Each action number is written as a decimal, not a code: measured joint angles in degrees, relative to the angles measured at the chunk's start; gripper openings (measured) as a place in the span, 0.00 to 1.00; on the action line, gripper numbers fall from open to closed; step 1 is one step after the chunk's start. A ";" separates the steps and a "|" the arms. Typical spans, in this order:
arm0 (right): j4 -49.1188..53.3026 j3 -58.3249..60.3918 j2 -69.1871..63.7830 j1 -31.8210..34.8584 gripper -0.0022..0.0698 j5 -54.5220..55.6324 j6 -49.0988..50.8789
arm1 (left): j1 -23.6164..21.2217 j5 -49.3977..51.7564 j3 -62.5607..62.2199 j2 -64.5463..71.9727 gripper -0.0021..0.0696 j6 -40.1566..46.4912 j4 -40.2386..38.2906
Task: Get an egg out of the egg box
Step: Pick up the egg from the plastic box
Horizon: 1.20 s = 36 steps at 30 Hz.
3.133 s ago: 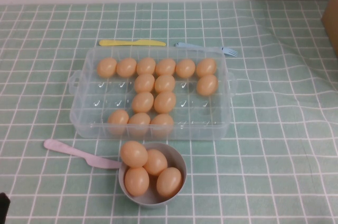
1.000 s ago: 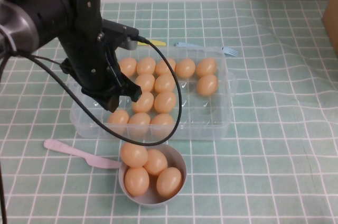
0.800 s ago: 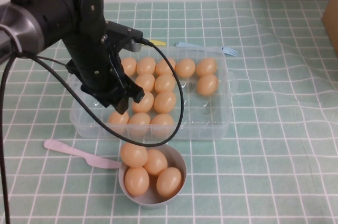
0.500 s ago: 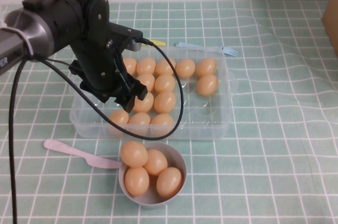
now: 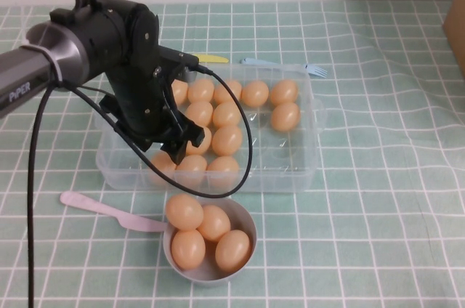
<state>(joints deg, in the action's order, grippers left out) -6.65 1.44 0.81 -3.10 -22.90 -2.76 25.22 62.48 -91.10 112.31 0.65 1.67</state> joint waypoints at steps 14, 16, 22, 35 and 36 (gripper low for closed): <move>-0.03 0.00 0.00 0.00 0.01 0.00 0.00 | 0.00 0.94 -0.04 1.40 0.63 -0.04 0.82; -0.03 0.00 0.00 0.00 0.01 0.00 0.00 | 0.00 0.94 -0.04 1.62 0.63 -0.04 0.82; -0.03 0.00 0.00 0.00 0.01 0.00 0.00 | -0.33 0.85 -0.04 2.43 0.63 -0.04 1.06; -0.03 0.00 0.00 0.00 0.01 0.00 0.00 | -0.37 -0.60 -0.13 4.35 0.63 -0.04 1.29; -0.03 0.00 0.00 0.00 0.01 0.00 0.00 | -0.37 -0.64 -0.13 4.35 0.63 -0.04 1.29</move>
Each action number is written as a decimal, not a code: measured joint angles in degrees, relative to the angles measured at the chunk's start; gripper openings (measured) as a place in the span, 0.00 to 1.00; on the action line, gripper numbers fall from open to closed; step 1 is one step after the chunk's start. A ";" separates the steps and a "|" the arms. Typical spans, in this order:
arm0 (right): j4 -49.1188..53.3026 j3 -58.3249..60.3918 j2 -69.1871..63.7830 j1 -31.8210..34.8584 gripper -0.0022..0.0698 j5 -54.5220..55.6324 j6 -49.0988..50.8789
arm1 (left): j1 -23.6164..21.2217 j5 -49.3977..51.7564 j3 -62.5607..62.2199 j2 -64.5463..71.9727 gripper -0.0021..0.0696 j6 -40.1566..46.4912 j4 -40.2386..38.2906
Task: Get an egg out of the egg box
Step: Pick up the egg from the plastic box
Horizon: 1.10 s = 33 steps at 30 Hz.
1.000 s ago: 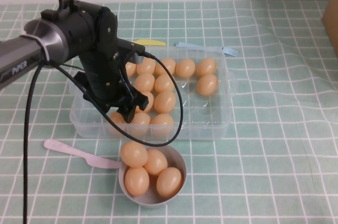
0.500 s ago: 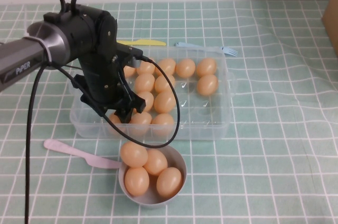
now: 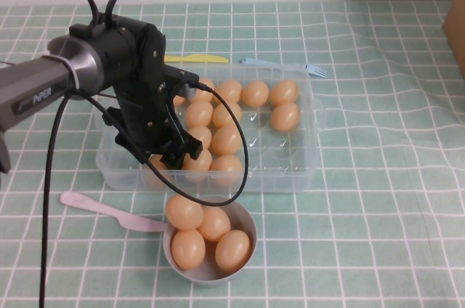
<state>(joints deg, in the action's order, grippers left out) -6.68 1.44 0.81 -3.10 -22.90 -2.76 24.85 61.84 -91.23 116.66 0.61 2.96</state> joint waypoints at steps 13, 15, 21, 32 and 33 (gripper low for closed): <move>-0.10 0.00 0.00 0.00 0.01 0.00 0.00 | 0.00 0.89 0.00 0.00 0.53 0.00 0.00; -0.10 0.00 0.00 0.00 0.01 0.00 0.00 | 0.00 1.03 0.00 0.00 0.52 0.82 -0.11; -0.10 0.00 0.00 0.00 0.01 0.00 0.00 | 0.00 1.03 0.00 0.00 0.52 1.69 -0.19; -0.10 0.00 0.00 0.00 0.01 0.00 0.00 | 0.00 2.44 -0.74 -3.81 0.52 1.96 1.56; -0.10 0.00 0.00 0.00 0.01 0.00 0.00 | 0.00 2.56 -1.12 -4.86 0.52 2.07 1.56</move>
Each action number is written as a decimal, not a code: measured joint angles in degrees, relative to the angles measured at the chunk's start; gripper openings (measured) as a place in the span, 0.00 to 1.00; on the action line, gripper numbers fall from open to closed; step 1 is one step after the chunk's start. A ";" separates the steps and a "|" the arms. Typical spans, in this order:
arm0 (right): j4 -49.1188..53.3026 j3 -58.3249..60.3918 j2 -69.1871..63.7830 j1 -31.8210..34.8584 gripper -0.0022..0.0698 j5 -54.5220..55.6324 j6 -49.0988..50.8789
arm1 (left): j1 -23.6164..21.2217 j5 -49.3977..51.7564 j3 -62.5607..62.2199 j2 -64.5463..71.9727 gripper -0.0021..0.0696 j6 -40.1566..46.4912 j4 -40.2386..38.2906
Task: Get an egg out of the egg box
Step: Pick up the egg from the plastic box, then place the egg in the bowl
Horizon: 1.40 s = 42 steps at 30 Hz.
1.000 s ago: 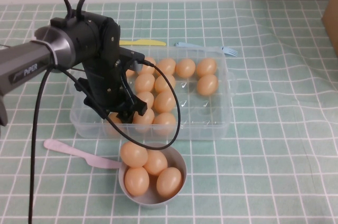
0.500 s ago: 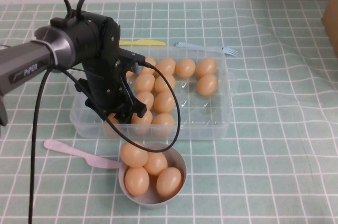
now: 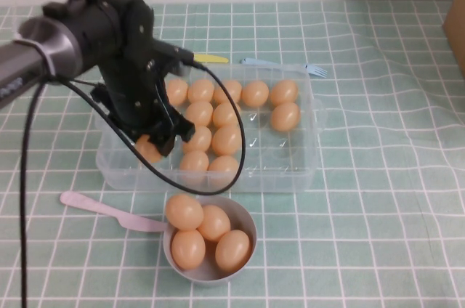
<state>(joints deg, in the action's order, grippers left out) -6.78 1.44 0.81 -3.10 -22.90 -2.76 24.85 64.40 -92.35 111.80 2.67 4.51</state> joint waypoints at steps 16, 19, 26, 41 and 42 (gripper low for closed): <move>0.00 0.00 0.00 0.00 0.01 0.00 0.00 | 10.45 6.08 -0.56 -14.55 0.52 17.72 -1.71; 0.00 0.00 0.00 0.00 0.01 0.00 0.00 | 14.13 6.12 -0.56 -14.71 0.52 18.55 -3.30; 0.00 0.00 0.00 0.00 0.01 0.00 0.00 | 21.20 6.12 3.14 -13.63 0.52 17.51 -4.51; 0.00 0.00 0.00 0.00 0.01 0.00 0.00 | 22.31 5.93 5.73 -8.16 0.52 39.66 -3.95; 0.00 0.00 0.00 0.00 0.01 0.00 0.00 | 22.31 5.93 5.73 -7.91 0.52 41.27 -3.70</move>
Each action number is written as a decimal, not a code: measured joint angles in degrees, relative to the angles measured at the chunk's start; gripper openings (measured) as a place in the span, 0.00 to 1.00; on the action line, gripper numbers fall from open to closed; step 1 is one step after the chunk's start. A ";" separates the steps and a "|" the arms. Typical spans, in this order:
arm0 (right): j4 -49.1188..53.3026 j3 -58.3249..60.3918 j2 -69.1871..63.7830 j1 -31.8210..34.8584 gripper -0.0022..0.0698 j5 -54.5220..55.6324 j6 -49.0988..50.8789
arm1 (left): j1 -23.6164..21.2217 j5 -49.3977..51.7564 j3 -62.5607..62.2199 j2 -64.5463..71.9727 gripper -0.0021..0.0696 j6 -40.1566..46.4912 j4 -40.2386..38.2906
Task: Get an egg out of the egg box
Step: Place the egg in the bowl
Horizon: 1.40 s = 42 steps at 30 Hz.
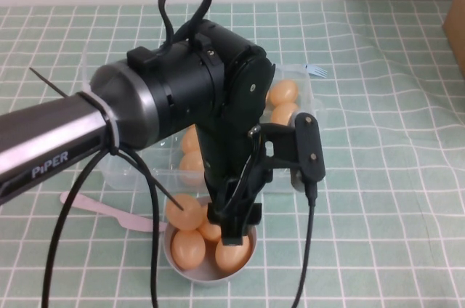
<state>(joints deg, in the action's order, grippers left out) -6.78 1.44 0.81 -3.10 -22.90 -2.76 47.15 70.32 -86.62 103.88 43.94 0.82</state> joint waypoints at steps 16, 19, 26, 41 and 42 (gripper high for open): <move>0.00 0.00 0.00 0.00 0.01 0.00 0.00 | 0.00 -0.35 0.00 2.36 0.52 14.75 1.93; 0.00 0.00 0.00 0.00 0.01 0.00 0.00 | 0.00 -0.82 0.00 2.90 0.52 14.87 1.93; 0.00 0.00 0.00 0.00 0.01 0.00 0.00 | 0.00 -2.96 0.00 3.49 0.52 14.96 2.09; 0.00 0.00 0.00 0.00 0.01 0.00 0.00 | 0.00 -2.17 0.00 4.59 0.52 15.11 2.18; 0.00 0.00 0.00 0.00 0.01 0.00 0.00 | 0.00 -2.74 0.00 4.72 0.52 15.11 2.18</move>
<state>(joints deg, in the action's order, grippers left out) -6.78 1.44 0.81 -3.10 -22.90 -2.76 47.15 67.58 -86.62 108.60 59.05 3.00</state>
